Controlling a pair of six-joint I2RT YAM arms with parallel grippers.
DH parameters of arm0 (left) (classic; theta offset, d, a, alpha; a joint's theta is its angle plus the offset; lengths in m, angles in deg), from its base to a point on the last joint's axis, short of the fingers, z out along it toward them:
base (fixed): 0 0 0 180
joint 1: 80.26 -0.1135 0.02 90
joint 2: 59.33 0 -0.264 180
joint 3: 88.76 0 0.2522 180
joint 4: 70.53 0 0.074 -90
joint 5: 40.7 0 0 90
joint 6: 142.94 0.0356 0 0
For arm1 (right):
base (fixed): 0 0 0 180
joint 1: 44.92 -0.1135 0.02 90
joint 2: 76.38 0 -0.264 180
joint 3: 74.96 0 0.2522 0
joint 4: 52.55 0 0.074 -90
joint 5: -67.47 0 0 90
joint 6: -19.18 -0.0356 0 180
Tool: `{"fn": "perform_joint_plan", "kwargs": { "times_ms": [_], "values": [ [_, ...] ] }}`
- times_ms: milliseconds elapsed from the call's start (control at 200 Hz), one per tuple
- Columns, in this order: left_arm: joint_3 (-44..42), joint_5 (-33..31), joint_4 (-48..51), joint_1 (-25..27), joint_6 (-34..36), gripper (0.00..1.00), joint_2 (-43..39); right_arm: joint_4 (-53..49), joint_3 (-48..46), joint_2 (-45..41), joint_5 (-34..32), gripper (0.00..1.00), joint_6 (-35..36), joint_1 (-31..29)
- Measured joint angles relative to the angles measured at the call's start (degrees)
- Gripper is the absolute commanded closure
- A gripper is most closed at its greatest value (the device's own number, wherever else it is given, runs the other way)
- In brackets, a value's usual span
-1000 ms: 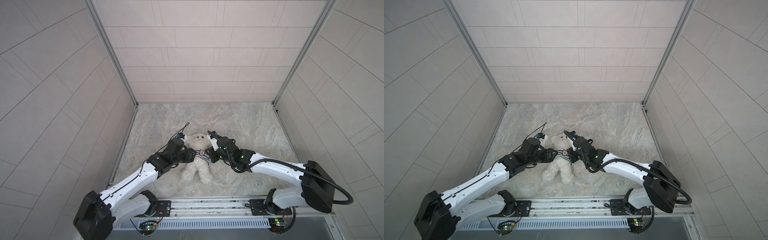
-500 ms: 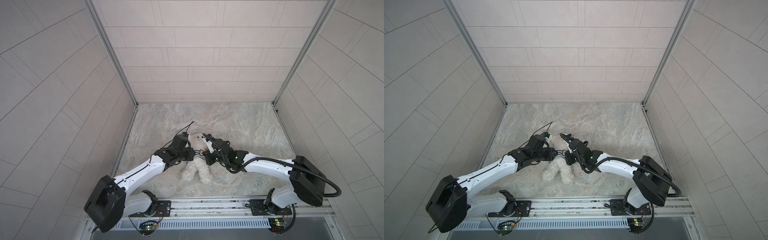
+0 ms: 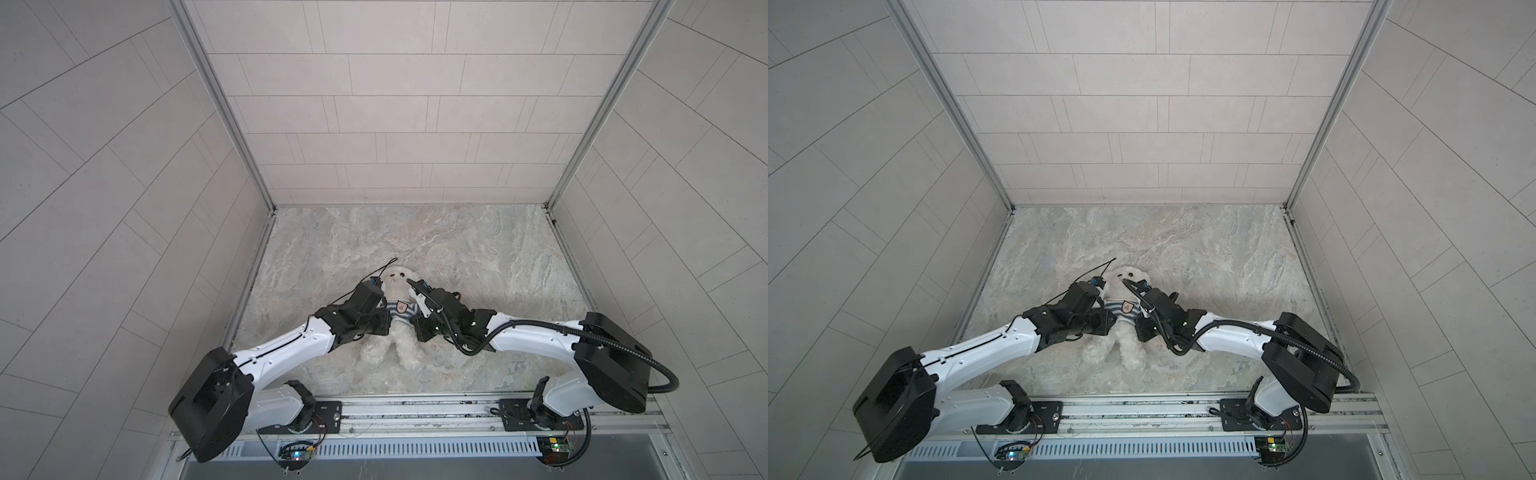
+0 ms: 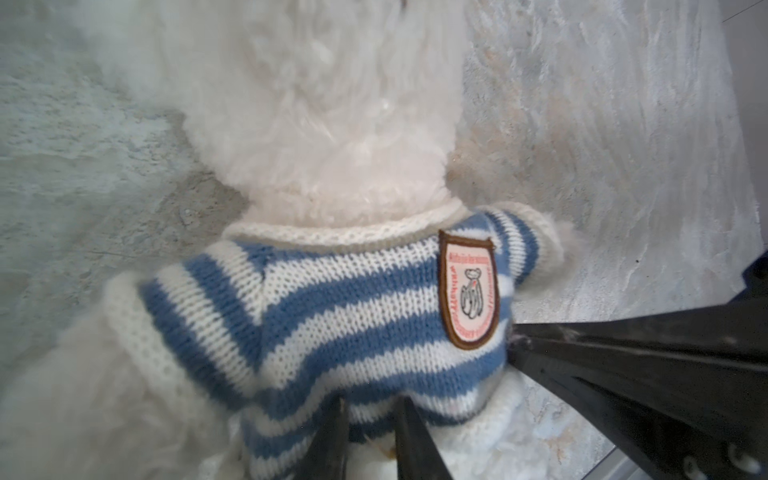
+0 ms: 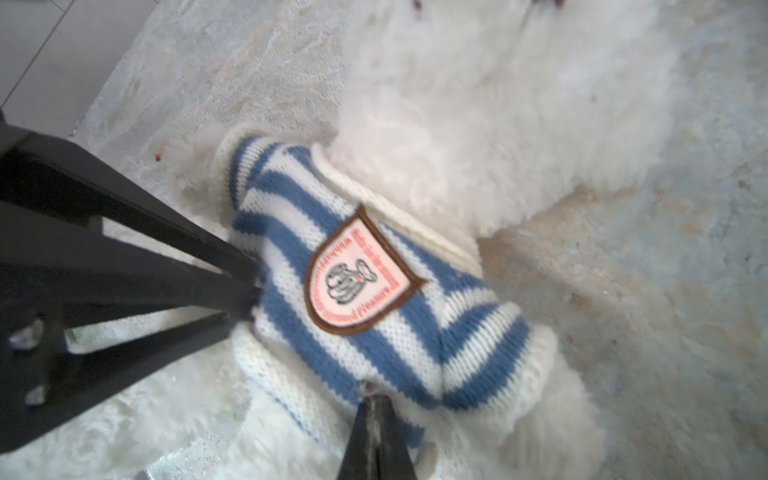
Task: Dress the teddy bear
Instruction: 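Grasp the sweater sides with both grippers and tug it down the torso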
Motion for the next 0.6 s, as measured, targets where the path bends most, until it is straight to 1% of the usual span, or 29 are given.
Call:
{"fn": "perform_joint_plan", "kwargs": {
  "times_ms": [280, 441, 596],
  "values": [
    [-1.33, -1.01, 0.02, 0.28, -0.02, 0.75, -1.49, -1.55, -1.03, -0.24, -0.02, 1.0, -0.24, 0.0],
    [-0.96, -1.68, 3.21, 0.31, 0.17, 0.69, -5.64, -3.89, -0.52, -2.56, -0.37, 1.0, -0.04, -0.07],
    [2.47, -2.29, 6.51, 0.31, 0.74, 0.65, -7.1, -5.92, 3.08, -4.66, -1.64, 1.0, 1.14, -0.09]
  ]
}}
